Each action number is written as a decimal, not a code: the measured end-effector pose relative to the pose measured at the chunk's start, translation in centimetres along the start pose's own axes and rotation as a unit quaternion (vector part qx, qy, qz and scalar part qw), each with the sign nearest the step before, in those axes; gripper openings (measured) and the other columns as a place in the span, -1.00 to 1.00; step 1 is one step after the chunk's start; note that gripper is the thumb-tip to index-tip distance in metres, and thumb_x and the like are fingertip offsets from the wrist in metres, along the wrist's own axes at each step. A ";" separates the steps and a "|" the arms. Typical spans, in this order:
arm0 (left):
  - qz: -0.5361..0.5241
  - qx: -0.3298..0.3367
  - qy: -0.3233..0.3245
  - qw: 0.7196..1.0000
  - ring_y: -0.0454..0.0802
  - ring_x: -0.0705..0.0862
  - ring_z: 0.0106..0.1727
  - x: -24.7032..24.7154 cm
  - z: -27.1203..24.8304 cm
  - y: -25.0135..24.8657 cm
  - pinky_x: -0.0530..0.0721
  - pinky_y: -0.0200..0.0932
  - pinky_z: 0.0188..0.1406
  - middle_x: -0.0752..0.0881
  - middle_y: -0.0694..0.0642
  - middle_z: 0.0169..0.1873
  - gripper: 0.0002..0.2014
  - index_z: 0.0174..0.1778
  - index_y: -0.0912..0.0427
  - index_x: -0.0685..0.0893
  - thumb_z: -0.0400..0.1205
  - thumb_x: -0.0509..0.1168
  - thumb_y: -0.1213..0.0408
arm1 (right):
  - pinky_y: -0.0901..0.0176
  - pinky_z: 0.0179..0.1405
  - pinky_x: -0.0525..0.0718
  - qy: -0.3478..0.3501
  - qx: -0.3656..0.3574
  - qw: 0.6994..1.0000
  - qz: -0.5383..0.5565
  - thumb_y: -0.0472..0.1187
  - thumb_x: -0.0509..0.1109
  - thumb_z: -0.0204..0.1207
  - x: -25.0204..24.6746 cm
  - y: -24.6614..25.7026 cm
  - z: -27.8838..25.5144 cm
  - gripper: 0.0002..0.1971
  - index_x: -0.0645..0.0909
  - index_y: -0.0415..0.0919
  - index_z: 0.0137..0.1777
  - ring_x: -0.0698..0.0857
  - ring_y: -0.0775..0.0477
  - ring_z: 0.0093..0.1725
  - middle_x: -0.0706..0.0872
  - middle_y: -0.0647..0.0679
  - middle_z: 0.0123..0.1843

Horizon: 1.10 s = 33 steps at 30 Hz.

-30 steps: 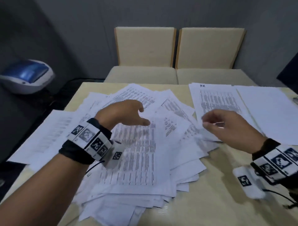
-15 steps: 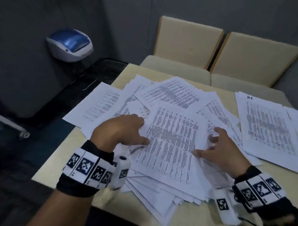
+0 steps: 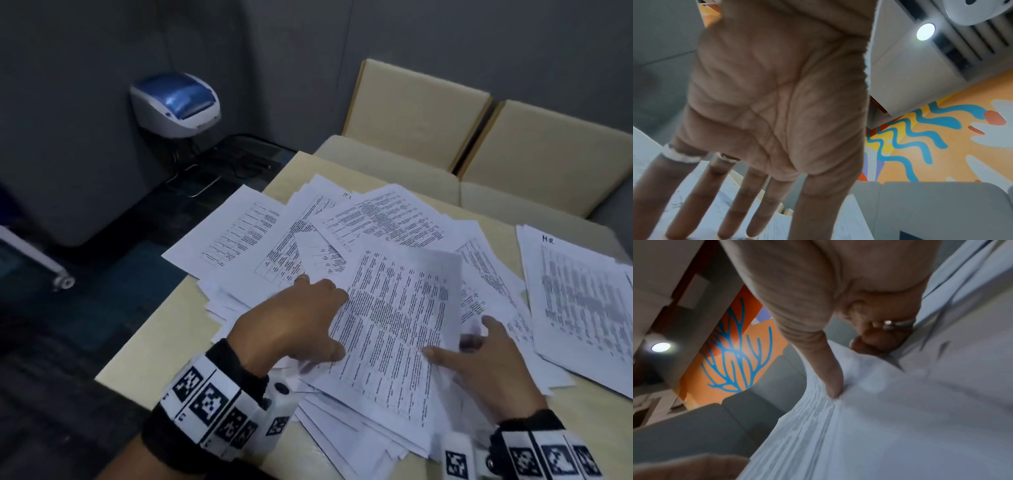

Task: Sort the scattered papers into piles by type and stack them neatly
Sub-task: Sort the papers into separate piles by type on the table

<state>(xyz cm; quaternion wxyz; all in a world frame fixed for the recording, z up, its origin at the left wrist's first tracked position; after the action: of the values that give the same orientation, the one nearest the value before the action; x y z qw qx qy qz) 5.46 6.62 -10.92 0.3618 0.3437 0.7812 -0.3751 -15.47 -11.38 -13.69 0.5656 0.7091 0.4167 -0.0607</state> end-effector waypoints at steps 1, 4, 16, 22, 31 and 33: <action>-0.008 0.001 0.001 1.000 0.14 0.24 0.73 -0.1 0.0 0.3 0.49 0.26 0.60 0.32 -0.03 0.70 -0.15 0.78 -0.02 0.21 0.64 0.47 -0.14 | -0.32 0.18 0.79 0.009 -0.005 0.999 0.044 -0.10 0.86 0.15 -0.5 -0.6 0.4 -0.01 0.47 -0.27 0.57 0.86 -0.20 0.07 0.86 -0.18 0.14; -0.038 -0.024 -0.011 0.999 0.14 0.27 0.75 -0.9 0.1 1.4 0.44 0.20 0.65 0.17 0.07 0.77 -0.04 0.83 -0.01 0.05 0.64 0.44 -0.21 | -0.21 -0.07 0.79 0.011 -0.047 0.994 0.096 -0.12 0.70 0.47 -2.0 -0.9 0.5 -0.67 0.74 -0.39 -0.05 0.88 -0.07 -0.24 0.90 -0.11 -0.20; -0.046 -0.048 -0.007 0.998 0.04 0.62 0.38 -1.6 0.3 2.3 0.66 0.09 0.34 0.34 -0.02 0.60 -0.16 0.79 0.03 0.20 0.67 0.41 -0.19 | 0.11 0.78 -0.37 0.356 -0.048 0.811 0.462 0.16 -0.54 0.72 -2.7 -5.4 -0.9 -0.47 -0.30 0.11 0.67 -0.23 0.15 0.78 -0.18 0.10 0.79; -0.019 -0.053 -0.031 0.998 0.18 0.10 0.79 -1.4 0.5 0.4 0.45 0.22 0.60 0.06 0.00 0.78 -0.16 0.80 -0.12 0.15 0.67 0.40 -0.20 | -0.33 0.78 0.18 0.244 0.050 0.796 0.551 0.11 -0.18 0.86 -3.3 -5.7 0.5 -0.44 -0.10 -0.07 0.79 0.07 -0.15 0.83 -0.03 -0.11 0.83; 0.073 -0.064 -0.005 0.995 0.26 0.19 0.70 -0.8 1.5 -2.4 0.49 0.24 0.50 0.29 0.14 0.64 -0.35 0.57 0.05 0.41 0.65 0.41 -0.17 | -0.12 -0.08 0.90 0.196 0.128 0.682 0.693 -0.25 0.50 0.47 -4.6 -6.3 1.2 -0.37 0.60 -0.21 0.59 0.85 -0.22 0.27 0.74 -0.24 0.47; 0.095 -0.065 -0.034 0.993 0.30 0.18 0.71 -1.9 3.4 -3.6 0.47 0.26 0.51 0.28 0.23 0.65 -0.41 0.47 0.12 0.48 0.65 0.43 -0.15 | -0.18 0.18 0.84 0.244 0.070 0.705 0.662 -0.15 0.40 0.53 -4.0 -3.9 0.5 -0.35 0.46 -0.22 0.64 0.79 -0.23 0.38 0.64 -0.33 0.55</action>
<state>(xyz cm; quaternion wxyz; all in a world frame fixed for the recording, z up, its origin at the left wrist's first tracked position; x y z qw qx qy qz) 4.57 1.51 -9.67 0.4438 0.3794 0.7550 -0.2984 -20.45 -13.83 -14.53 0.2874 0.8305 -0.0419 0.4754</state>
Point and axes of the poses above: each hand's wrist, its own z-axis towards the middle knuckle, its own x-axis out of the palm, y = z × x, the point moved 10 cm from there along z, towards the middle knuckle
